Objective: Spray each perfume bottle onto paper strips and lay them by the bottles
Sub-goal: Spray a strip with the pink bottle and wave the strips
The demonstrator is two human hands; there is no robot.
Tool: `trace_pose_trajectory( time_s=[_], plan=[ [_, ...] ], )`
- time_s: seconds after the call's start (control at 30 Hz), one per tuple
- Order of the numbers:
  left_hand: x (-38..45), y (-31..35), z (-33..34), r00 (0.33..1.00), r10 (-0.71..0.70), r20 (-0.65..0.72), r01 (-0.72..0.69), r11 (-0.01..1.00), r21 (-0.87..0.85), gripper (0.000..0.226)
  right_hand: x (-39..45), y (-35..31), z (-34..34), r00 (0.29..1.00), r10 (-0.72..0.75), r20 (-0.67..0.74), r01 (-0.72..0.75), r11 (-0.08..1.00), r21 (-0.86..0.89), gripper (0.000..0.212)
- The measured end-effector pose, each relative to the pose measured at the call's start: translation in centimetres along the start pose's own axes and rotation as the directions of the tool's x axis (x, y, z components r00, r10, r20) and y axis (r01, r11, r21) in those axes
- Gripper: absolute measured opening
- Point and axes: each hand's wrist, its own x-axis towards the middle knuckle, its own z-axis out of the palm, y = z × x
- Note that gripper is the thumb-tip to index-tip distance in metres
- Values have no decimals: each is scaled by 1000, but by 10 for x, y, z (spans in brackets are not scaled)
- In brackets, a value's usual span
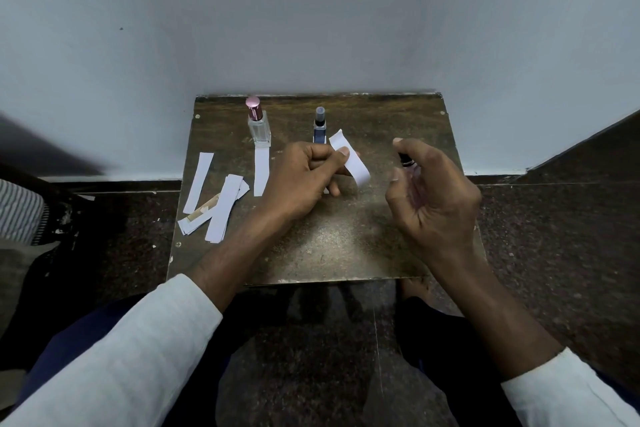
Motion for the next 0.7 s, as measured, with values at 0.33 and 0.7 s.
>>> trace_pose_trajectory(
  time_s=[0.33,0.7],
  plan=[
    [-2,3,-2,996,87,-21,-84,990,115,33,5,-3,1,941,276,193,-293,954,62,51],
    [-4,6,-6,982,175,-71,-159,969,187,22,13,5,14,930,353,106,-358,933,38,22]
  ],
)
